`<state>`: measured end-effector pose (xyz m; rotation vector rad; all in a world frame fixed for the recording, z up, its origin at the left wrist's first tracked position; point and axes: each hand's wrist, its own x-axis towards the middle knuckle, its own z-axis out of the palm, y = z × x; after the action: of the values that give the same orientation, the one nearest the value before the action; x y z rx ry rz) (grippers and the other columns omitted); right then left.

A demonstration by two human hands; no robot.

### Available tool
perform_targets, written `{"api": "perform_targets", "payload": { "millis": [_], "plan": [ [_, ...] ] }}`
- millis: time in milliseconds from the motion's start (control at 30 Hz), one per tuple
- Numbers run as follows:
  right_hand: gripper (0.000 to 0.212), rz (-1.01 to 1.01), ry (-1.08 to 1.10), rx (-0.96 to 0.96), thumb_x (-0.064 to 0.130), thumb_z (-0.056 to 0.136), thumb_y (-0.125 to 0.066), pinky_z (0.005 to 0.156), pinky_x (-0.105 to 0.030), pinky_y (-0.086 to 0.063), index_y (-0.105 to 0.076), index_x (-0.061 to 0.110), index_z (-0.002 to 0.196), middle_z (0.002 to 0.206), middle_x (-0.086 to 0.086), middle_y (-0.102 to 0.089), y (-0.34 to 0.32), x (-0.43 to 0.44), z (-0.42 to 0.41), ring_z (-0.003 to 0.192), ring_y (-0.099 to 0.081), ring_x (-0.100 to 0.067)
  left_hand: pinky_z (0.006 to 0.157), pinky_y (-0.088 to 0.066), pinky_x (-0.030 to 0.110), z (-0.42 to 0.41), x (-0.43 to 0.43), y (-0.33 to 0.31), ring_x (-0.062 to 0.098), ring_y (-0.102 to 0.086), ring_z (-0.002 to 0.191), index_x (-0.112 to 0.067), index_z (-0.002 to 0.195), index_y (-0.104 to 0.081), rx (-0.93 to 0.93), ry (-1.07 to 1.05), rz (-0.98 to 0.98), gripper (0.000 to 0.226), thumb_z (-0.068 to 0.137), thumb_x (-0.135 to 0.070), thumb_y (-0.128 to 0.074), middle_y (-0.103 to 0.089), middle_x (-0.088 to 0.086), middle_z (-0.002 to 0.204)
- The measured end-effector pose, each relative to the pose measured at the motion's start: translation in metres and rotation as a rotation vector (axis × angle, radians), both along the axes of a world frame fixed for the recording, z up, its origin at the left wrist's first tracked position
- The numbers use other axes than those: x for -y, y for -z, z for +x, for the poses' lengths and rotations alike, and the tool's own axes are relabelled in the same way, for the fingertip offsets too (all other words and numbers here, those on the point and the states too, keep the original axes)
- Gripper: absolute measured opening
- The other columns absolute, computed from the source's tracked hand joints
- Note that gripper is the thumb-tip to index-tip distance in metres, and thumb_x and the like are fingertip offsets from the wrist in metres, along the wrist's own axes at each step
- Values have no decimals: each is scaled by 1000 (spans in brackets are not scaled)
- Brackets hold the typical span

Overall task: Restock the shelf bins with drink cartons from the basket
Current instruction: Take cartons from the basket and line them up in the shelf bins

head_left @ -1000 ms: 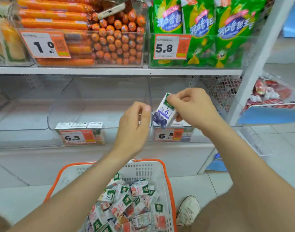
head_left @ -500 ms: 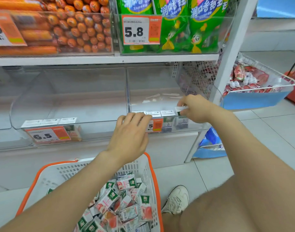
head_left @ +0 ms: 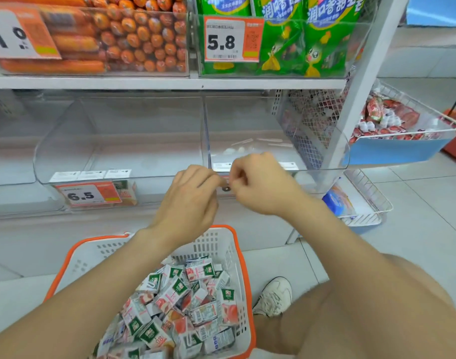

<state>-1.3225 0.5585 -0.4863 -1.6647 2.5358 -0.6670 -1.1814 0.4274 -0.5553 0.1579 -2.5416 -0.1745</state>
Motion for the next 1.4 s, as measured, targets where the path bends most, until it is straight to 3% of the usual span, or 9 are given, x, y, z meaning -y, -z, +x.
{"api": "perform_targets", "payload": {
  "millis": [167, 400, 667, 767, 867, 1000, 1133, 1267, 1400],
  "plan": [
    [26, 549, -290, -12, 8, 85, -53, 54, -30, -40, -48, 17, 61, 62, -2, -48, 37, 6, 67, 66, -52, -25, 74, -51, 40, 60, 8, 53, 22, -62, 90, -27, 109, -63, 338, -18, 306, 25, 94, -12, -49, -65, -8, 98],
    [33, 1001, -454, -50, 0, 91, -53, 53, -34, -32, -39, 14, 65, 64, -5, -39, 138, 19, 100, 59, -34, -22, 88, -56, 40, 126, 4, 144, 20, -63, 101, -24, 121, -68, 933, -73, 416, 30, 100, -15, -49, -68, -3, 114],
    [17, 1049, -372, 18, -6, 94, -51, 55, -31, -41, -56, 10, 96, 90, -8, -56, 228, 6, 77, 68, -49, -21, 84, -52, 34, 142, -3, 194, 23, -66, 104, -18, 112, -70, 1248, -64, 685, 30, 100, -45, -61, -69, 0, 117],
    [22, 1093, -378, 62, -2, 94, -59, 68, -38, -56, -56, 10, 112, 104, -9, -60, 251, -4, 73, 82, -60, -22, 89, -49, 33, 144, -2, 194, 14, -61, 105, -27, 114, -72, 1315, -41, 788, 40, 92, -60, -69, -60, -18, 108],
    [30, 1115, -414, 35, 2, 91, -67, 85, -46, -58, -53, 16, 113, 116, -12, -52, 263, -8, 76, 96, -62, -28, 85, -47, 30, 145, -2, 201, 11, -58, 99, -27, 113, -76, 1357, -22, 789, 42, 83, -57, -81, -54, -25, 99],
    [57, 1101, -462, -136, 10, 92, -74, 101, -47, -47, -48, 10, 143, 143, -20, -40, 267, -11, 80, 125, -49, -39, 78, -59, 34, 147, -3, 208, 10, -59, 89, -25, 111, -74, 1393, -24, 801, 41, 82, -51, -84, -55, -22, 99],
    [56, 1037, -518, -234, 1, 93, -65, 101, -47, -44, -44, 9, 144, 142, -20, -43, 270, -14, 82, 127, -45, -36, 70, -61, 30, 150, 0, 205, 13, -62, 92, -29, 111, -76, 1414, -25, 878, 26, 88, -40, -80, -57, -18, 101],
    [49, 1021, -567, -148, 12, 92, -72, 95, -44, -50, -50, 16, 136, 130, -9, -56, 261, -11, 83, 115, -54, -28, 84, -55, 29, 152, 4, 196, 5, -60, 92, -31, 109, -78, 1400, -13, 879, 15, 97, -32, -68, -64, -24, 103],
    [49, 962, -489, 89, 22, 95, -72, 93, -43, -54, -50, 19, 138, 132, -7, -60, 246, -2, 76, 114, -60, -28, 113, -43, 39, 158, 9, 192, 13, -57, 127, -36, 95, -82, 1288, -108, 915, 27, 101, -34, -55, -63, -15, 139]
  ]
}}
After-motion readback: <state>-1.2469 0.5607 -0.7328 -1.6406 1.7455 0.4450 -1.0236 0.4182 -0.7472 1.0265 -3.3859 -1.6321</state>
